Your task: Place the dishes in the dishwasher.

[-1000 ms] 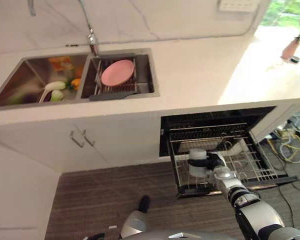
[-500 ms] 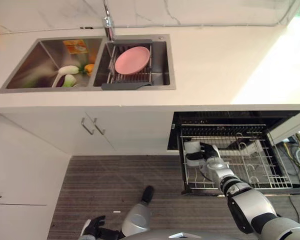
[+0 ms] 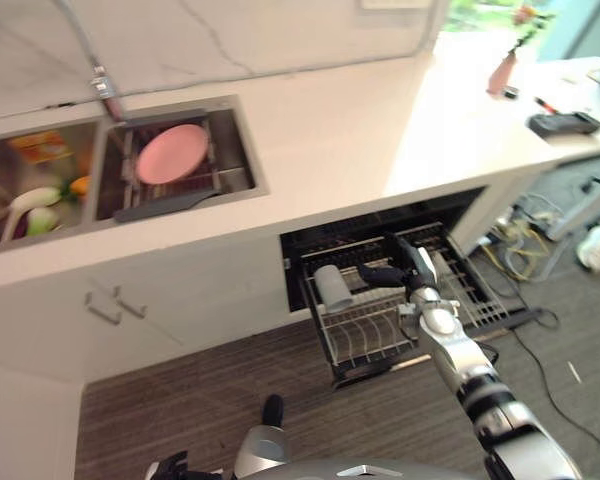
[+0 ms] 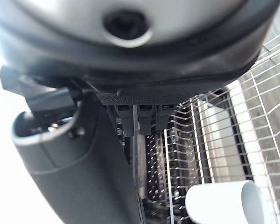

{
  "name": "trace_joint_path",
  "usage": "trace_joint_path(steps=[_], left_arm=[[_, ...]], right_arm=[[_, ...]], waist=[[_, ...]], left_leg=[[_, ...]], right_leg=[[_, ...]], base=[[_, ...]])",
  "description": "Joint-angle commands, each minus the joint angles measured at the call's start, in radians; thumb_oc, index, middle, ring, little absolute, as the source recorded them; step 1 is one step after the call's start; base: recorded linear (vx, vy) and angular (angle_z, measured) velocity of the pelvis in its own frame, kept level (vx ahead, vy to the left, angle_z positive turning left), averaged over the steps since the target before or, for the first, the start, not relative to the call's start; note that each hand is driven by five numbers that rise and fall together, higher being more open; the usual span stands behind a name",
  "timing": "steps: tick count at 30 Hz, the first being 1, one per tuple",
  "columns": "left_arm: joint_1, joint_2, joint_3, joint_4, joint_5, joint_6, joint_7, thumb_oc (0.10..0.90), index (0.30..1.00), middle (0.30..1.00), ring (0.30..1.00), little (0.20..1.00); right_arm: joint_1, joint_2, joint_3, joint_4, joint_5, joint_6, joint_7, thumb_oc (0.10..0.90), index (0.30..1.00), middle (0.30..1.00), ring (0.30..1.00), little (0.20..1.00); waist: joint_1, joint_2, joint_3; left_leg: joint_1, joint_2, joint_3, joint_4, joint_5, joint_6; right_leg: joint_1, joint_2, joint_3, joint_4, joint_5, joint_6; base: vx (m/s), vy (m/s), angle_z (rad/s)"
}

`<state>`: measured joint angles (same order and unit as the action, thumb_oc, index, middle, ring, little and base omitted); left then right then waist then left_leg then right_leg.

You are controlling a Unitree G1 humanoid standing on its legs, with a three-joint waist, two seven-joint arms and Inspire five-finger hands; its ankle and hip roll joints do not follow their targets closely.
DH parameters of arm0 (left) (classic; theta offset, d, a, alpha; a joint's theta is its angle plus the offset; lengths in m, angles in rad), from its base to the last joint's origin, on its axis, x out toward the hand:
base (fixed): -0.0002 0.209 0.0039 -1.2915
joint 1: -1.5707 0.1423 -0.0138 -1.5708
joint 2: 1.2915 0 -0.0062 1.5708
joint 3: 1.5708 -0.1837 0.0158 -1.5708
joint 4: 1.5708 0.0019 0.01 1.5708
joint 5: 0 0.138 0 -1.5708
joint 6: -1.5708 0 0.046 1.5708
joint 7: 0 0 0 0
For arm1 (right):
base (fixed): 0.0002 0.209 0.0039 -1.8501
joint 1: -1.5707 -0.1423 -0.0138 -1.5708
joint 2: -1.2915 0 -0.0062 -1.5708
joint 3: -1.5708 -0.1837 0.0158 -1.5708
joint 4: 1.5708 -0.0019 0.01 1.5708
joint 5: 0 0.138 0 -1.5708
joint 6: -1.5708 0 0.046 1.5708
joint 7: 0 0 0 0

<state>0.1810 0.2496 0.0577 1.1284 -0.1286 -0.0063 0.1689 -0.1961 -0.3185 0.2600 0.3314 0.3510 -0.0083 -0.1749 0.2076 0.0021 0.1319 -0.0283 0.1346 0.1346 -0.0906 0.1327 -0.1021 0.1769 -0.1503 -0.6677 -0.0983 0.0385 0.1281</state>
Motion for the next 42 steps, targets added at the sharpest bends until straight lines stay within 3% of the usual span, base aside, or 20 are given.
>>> trace_joint_path(steps=[1,6,8,10,13,14,18,19,20,21,24,25,28,29,30,31,32,34,38,42], left_arm=[[-0.013,0.024,0.005,0.060,-0.066,-0.032,0.005,0.800,0.900,0.900,0.900,0.900],[-0.034,0.031,0.017,0.031,-0.073,-0.058,0.000,0.800,0.900,0.900,0.900,0.900],[-0.045,0.005,-0.010,0.018,-0.061,-0.074,0.006,0.800,0.900,0.900,0.900,0.900],[-0.051,-0.015,-0.033,0.026,-0.046,-0.077,0.006,0.800,0.900,0.900,0.900,0.900],[-0.051,-0.022,-0.053,0.027,-0.026,-0.072,0.004,0.800,0.900,0.900,0.900,0.900],[-0.047,-0.030,-0.065,0.041,0.004,-0.064,-0.003,0.800,0.900,0.900,0.900,0.900],[-0.042,-0.044,-0.070,0.108,0.068,-0.051,0.014,0.800,0.900,0.900,0.900,0.900],[-0.043,-0.044,-0.069,0.109,0.069,-0.052,0.015,0.800,0.900,0.900,0.900,0.900],[-0.045,-0.041,-0.074,0.110,0.087,-0.051,0.015,0.800,0.900,0.900,0.900,0.900],[-0.045,-0.041,-0.075,0.109,0.087,-0.051,0.015,0.800,0.900,0.900,0.900,0.900],[-0.074,-0.027,-0.108,0.081,0.132,-0.040,-0.010,0.800,0.900,0.900,0.900,0.900],[-0.086,-0.018,-0.128,0.084,0.152,-0.037,-0.012,0.800,0.900,0.900,0.900,0.900],[-0.094,0.000,-0.149,0.065,0.179,-0.027,-0.023,0.800,0.900,0.900,0.900,0.900],[-0.112,0.018,-0.160,0.074,0.201,-0.011,-0.024,0.800,0.900,0.900,0.900,0.900],[-0.112,0.019,-0.159,0.074,0.201,-0.011,-0.024,0.800,0.900,0.900,0.900,0.900],[-0.110,0.018,-0.152,0.098,0.202,0.002,-0.018,0.800,0.900,0.900,0.900,0.900],[-0.111,0.013,-0.147,0.108,0.208,0.008,-0.016,0.800,0.900,0.900,0.900,0.900],[-0.116,0.000,-0.146,0.135,0.212,0.018,-0.021,0.800,0.900,0.900,0.900,0.900],[-0.131,-0.016,-0.144,0.138,0.182,0.020,-0.024,0.800,0.900,0.900,0.900,0.900],[-0.140,-0.022,-0.146,0.124,0.166,0.013,-0.027,0.800,0.900,0.900,0.900,0.900]], right_arm=[[0.032,-0.076,-0.046,-0.172,0.033,-0.120,0.064,0.800,0.900,0.900,0.900,0.900],[0.130,-0.110,-0.114,-0.295,-0.005,-0.149,0.073,0.800,0.900,0.900,0.900,0.900],[0.138,-0.138,-0.144,-0.311,-0.053,-0.166,0.054,0.800,0.900,0.900,0.900,0.900],[0.134,-0.150,-0.157,-0.319,-0.080,-0.167,0.045,0.800,0.900,0.900,0.900,0.900],[0.132,-0.168,-0.169,-0.344,-0.107,-0.171,0.035,0.800,0.900,0.900,0.900,0.900],[0.125,-0.178,-0.176,-0.361,-0.115,-0.170,0.047,0.800,0.900,0.900,0.900,0.900],[0.128,-0.184,-0.212,-0.398,-0.131,-0.177,0.038,0.800,0.900,0.900,0.900,0.900],[0.128,-0.184,-0.212,-0.400,-0.131,-0.177,0.038,0.800,0.900,0.900,0.900,0.900],[0.135,-0.192,-0.238,-0.398,-0.148,-0.173,0.022,0.800,0.900,0.900,0.900,0.900],[0.136,-0.192,-0.238,-0.399,-0.149,-0.173,0.022,0.800,0.900,0.900,0.900,0.900],[0.182,-0.185,-0.333,-0.422,-0.191,-0.149,-0.013,0.800,0.900,0.900,0.900,0.900],[0.200,-0.168,-0.362,-0.430,-0.198,-0.146,-0.025,0.800,0.900,0.900,0.900,0.900],[0.195,-0.133,-0.380,-0.427,-0.203,-0.147,-0.041,0.800,0.900,0.900,0.900,0.900],[0.186,-0.109,-0.382,-0.431,-0.209,-0.152,-0.055,0.800,0.900,0.900,0.900,0.900],[0.185,-0.109,-0.382,-0.430,-0.209,-0.152,-0.055,0.800,0.900,0.900,0.900,0.900],[0.188,-0.097,-0.387,-0.446,-0.201,-0.161,-0.058,0.800,0.900,0.900,0.900,0.900],[0.188,-0.091,-0.395,-0.466,-0.194,-0.171,-0.059,0.800,0.900,0.900,0.900,0.900],[0.180,-0.081,-0.406,-0.514,-0.192,-0.192,-0.072,0.800,0.900,0.900,0.900,0.900],[0.185,-0.056,-0.387,-0.570,-0.174,-0.211,-0.076,0.800,0.900,0.900,0.900,0.900],[0.193,-0.040,-0.336,-0.638,-0.135,-0.226,-0.030,0.800,0.900,0.900,0.900,0.900]], waist=[[-0.027,0.021,-0.068],[-0.060,0.045,-0.030],[-0.061,0.078,-0.007],[-0.078,0.094,-0.010],[-0.110,0.101,-0.011],[-0.138,0.111,-0.021],[-0.187,0.129,-0.042],[-0.187,0.128,-0.041],[-0.208,0.125,-0.049],[-0.208,0.124,-0.048],[-0.233,0.102,-0.079],[-0.237,0.070,-0.077],[-0.241,0.037,-0.054],[-0.255,0.028,-0.025],[-0.252,0.026,-0.025],[-0.270,0.029,-0.017],[-0.273,0.030,-0.014],[-0.274,0.023,-0.022],[-0.284,0.012,-0.012],[-0.277,0.001,-0.031]], left_leg=[[0.009,0.045,0.101,0.094,-0.087,-0.034],[-0.053,0.071,0.099,0.203,-0.062,-0.063],[-0.101,0.041,0.001,0.211,-0.023,-0.095],[-0.099,0.030,-0.025,0.192,-0.030,-0.092],[-0.060,0.071,0.055,0.183,-0.041,-0.085],[0.002,0.126,0.118,0.169,-0.035,-0.085],[0.078,0.234,0.206,0.126,0.035,-0.110],[0.080,0.232,0.206,0.122,0.037,-0.110],[0.097,0.279,0.258,0.124,0.073,-0.120],[0.099,0.277,0.257,0.122,0.074,-0.120],[0.111,0.230,0.296,0.089,-0.081,-0.094],[0.093,0.177,0.274,0.125,-0.138,-0.067],[0.085,0.092,0.237,0.157,-0.205,-0.001],[0.097,0.053,0.220,0.148,-0.217,0.047],[0.098,0.051,0.223,0.147,-0.218,0.048],[0.129,0.022,0.212,0.122,-0.219,0.079],[0.146,0.012,0.212,0.108,-0.218,0.089],[0.183,-0.026,0.207,0.073,-0.228,0.104],[0.193,-0.032,0.168,0.086,-0.238,0.094],[0.190,-0.026,0.149,0.102,-0.257,0.083]], right_leg=[[-0.054,0.010,0.086,0.013,-0.142,-0.020],[-0.061,0.017,0.114,0.011,-0.163,-0.032],[-0.079,-0.005,0.112,0.011,-0.159,-0.030],[-0.095,-0.028,0.103,0.011,-0.145,-0.022],[-0.108,-0.060,0.077,0.014,-0.123,-0.015],[-0.127,-0.083,0.069,0.021,-0.100,-0.006],[-0.168,-0.169,0.039,0.080,-0.057,0.026],[-0.169,-0.173,0.040,0.086,-0.060,0.028],[-0.176,-0.228,0.018,0.124,-0.038,0.047],[-0.177,-0.232,0.018,0.128,-0.040,0.049],[-0.185,-0.389,-0.009,0.240,0.036,0.108],[-0.181,-0.458,-0.004,0.293,0.083,0.121],[-0.184,-0.529,0.046,0.415,0.115,0.111],[-0.244,-0.516,0.135,0.555,0.126,0.104],[-0.250,-0.518,0.141,0.559,0.125,0.105],[-0.316,-0.433,0.199,0.629,0.090,0.096],[-0.345,-0.400,0.203,0.645,0.081,0.100],[-0.374,-0.347,0.182,0.578,0.062,0.097],[-0.390,-0.259,0.247,0.434,0.079,0.101],[-0.333,-0.216,0.227,0.363,0.029,0.085]], base=[[-0.01,-0.067,-0.49],[-0.08,-0.064,-0.29],[-0.16,0.057,-0.03],[-0.14,0.116,-0.01],[-0.14,0.158,0.10],[-0.12,0.236,0.40],[-0.13,0.333,0.45],[-0.16,0.469,0.44],[-0.10,0.328,0.65],[-0.18,0.639,1.13],[-0.10,0.625,1.06],[-0.02,0.614,0.70],[-0.02,0.471,0.71],[-0.03,0.296,0.23],[0.01,0.542,0.48],[0.06,0.352,0.34],[0.08,0.412,0.17],[0.08,0.208,0.06],[0.10,0.011,0.23],[0.14,-0.082,0.29]])
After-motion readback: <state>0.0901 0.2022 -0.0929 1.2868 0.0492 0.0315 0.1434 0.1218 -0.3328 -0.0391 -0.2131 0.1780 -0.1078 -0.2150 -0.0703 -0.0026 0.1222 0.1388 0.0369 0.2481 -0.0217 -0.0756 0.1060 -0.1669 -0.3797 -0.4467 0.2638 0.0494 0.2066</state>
